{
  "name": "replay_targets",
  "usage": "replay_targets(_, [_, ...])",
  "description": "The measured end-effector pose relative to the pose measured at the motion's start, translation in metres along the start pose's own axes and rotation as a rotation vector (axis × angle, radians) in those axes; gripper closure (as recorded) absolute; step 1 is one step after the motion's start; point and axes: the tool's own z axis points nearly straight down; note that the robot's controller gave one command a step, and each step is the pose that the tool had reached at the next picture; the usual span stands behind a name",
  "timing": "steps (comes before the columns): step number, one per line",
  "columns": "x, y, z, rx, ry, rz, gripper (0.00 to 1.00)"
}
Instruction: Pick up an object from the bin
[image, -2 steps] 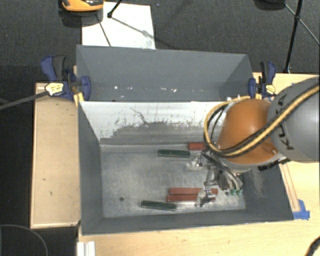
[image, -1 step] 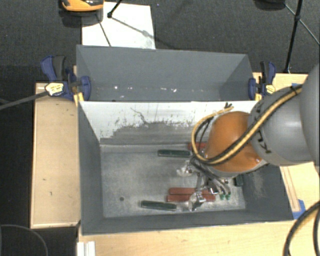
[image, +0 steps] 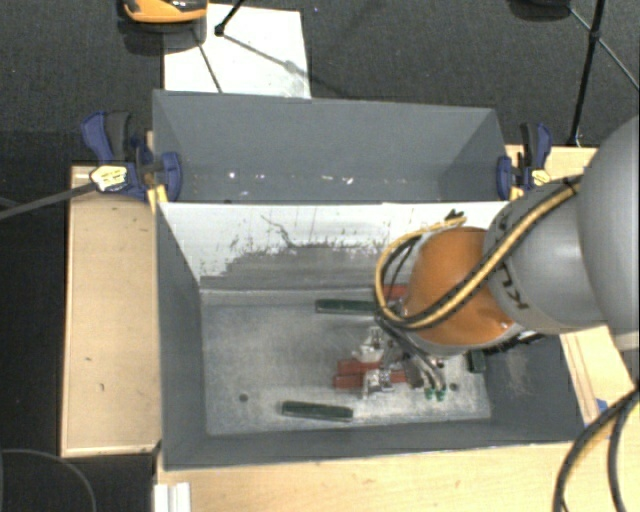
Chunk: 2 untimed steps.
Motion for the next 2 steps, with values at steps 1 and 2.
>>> replay_targets(1, [0.0008,0.0001,-0.0017,0.0,0.0,0.016,1.0])
replay_targets(2, [0.0012,0.0002,-0.0064,0.001,0.007,0.023,1.0])
